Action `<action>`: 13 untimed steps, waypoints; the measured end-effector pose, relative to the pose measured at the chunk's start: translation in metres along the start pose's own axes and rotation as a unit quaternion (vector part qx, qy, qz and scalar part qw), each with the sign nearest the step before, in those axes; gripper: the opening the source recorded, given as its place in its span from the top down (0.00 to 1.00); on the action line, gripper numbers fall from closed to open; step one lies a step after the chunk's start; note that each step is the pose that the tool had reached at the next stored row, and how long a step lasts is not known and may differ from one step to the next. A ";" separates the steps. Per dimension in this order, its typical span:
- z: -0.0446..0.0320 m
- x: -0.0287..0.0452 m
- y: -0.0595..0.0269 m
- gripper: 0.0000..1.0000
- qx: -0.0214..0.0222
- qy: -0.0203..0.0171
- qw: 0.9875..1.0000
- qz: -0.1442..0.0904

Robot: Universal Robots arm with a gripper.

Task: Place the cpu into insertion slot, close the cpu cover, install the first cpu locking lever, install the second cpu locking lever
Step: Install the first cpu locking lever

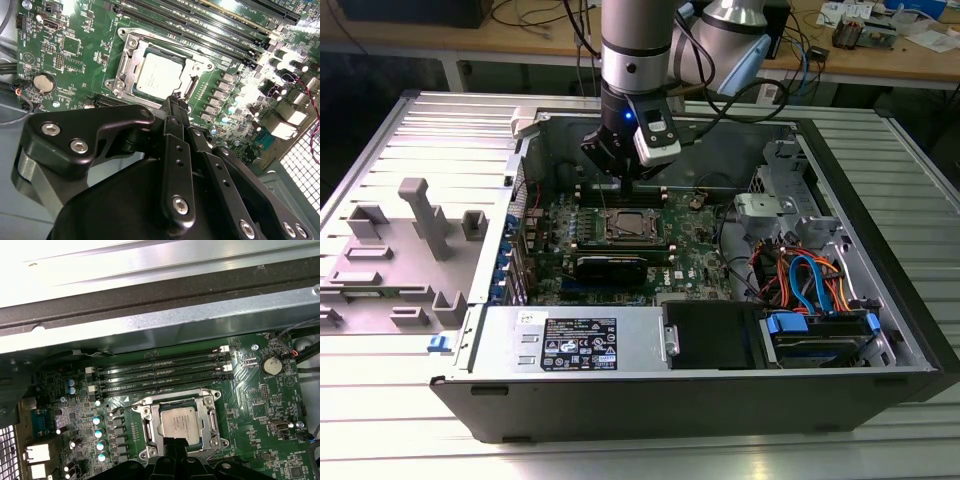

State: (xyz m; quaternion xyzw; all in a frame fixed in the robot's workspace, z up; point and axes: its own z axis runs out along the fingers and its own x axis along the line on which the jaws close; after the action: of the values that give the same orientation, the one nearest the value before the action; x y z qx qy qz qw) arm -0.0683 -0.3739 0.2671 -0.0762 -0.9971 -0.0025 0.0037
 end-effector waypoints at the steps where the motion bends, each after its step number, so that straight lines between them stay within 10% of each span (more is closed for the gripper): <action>1: -0.0001 0.0000 -0.0001 0.89 0.000 0.000 1.000 -0.004; 9: 0.0006 0.0191 -0.0030 0.89 0.000 -0.001 1.000 -0.010; 13: 0.0012 0.0211 -0.0033 0.89 -0.002 -0.019 1.000 -0.012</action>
State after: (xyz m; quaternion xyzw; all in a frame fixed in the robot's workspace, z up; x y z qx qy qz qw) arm -0.0897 -0.3740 0.2660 -0.0639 -0.9978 -0.0032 -0.0153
